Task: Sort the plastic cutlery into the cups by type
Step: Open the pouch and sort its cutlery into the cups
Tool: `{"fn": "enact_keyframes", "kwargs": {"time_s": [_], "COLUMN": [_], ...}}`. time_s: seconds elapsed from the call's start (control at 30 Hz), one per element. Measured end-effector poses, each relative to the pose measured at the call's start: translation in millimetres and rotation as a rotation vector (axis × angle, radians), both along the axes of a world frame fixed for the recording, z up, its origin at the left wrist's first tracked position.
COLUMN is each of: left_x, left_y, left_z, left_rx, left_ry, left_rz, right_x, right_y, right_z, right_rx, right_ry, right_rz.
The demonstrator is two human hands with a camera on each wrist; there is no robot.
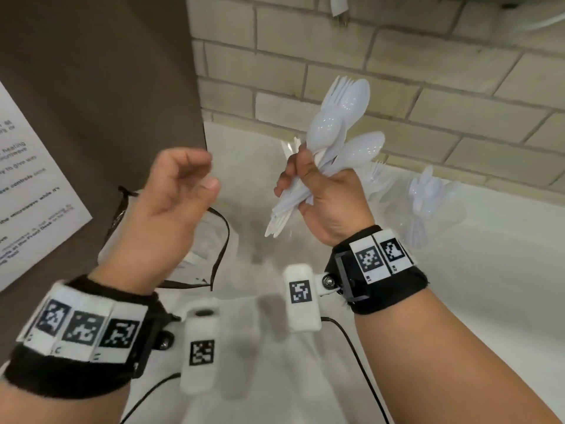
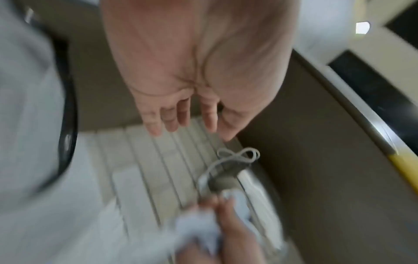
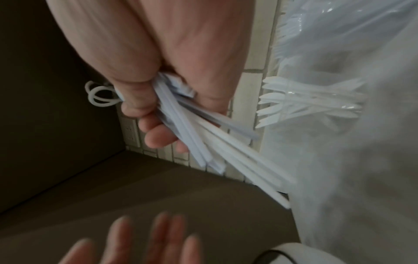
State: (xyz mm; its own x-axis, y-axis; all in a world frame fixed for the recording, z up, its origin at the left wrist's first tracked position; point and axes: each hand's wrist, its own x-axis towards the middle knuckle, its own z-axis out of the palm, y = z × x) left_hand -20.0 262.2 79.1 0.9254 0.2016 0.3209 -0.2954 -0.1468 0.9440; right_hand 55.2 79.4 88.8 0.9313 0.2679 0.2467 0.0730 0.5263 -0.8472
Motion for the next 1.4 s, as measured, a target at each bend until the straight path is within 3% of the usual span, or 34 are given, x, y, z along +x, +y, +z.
{"fn": "enact_keyframes", "kwargs": {"time_s": [0.07,0.17,0.23,0.33,0.43,0.53,0.7,0.8,0.9,1.03,1.23,1.4], "left_x": [5.7,17.5,22.4,25.8,25.3,25.0,26.4,24.2,22.2,19.6,25.6,25.1], "left_y": [-27.0,-40.7,-40.4,-40.7,-43.1,-41.9,-39.5,-43.2,-47.1,-50.3,-58.8,-57.3], "left_z": [-9.9,-18.5,-18.6,-12.8,-13.0,-15.1,-4.3,8.4,12.6,10.1,1.2,-3.9], "left_rx": [-0.473,-0.799,-0.963,-1.149,-1.133,-1.078,-0.593,-0.278,-0.152,-0.175,-0.299,-0.324], "left_ry": [0.269,0.748,0.829,0.754,0.688,0.674,0.402,0.382,0.384,0.359,0.323,0.333], "left_rz": [-0.202,-0.419,-0.546,-0.645,-0.641,-0.628,-0.600,-0.577,-0.511,-0.445,-0.308,-0.389], "right_x": [-2.4,-10.4,-15.8,-17.4,-20.1,-21.3,-22.8,-32.0,-38.0,-37.3,-36.1,-38.8], "right_y": [0.9,3.3,4.8,6.1,9.4,10.4,10.2,14.2,15.1,12.6,14.8,9.8], "right_z": [11.9,24.3,20.6,0.9,-12.2,-12.7,-10.2,-14.6,-20.0,-17.7,-21.4,-28.5], "right_rx": [0.016,0.001,-0.066,-0.262,-0.370,-0.341,-0.380,-0.563,-0.550,-0.619,-0.911,-0.756], "right_ry": [-0.041,-0.067,-0.059,-0.080,-0.089,-0.023,-0.099,-0.137,-0.103,-0.052,0.056,0.154], "right_rz": [0.024,0.095,0.142,0.113,0.100,0.103,0.227,0.312,0.387,0.387,0.379,0.481]}}
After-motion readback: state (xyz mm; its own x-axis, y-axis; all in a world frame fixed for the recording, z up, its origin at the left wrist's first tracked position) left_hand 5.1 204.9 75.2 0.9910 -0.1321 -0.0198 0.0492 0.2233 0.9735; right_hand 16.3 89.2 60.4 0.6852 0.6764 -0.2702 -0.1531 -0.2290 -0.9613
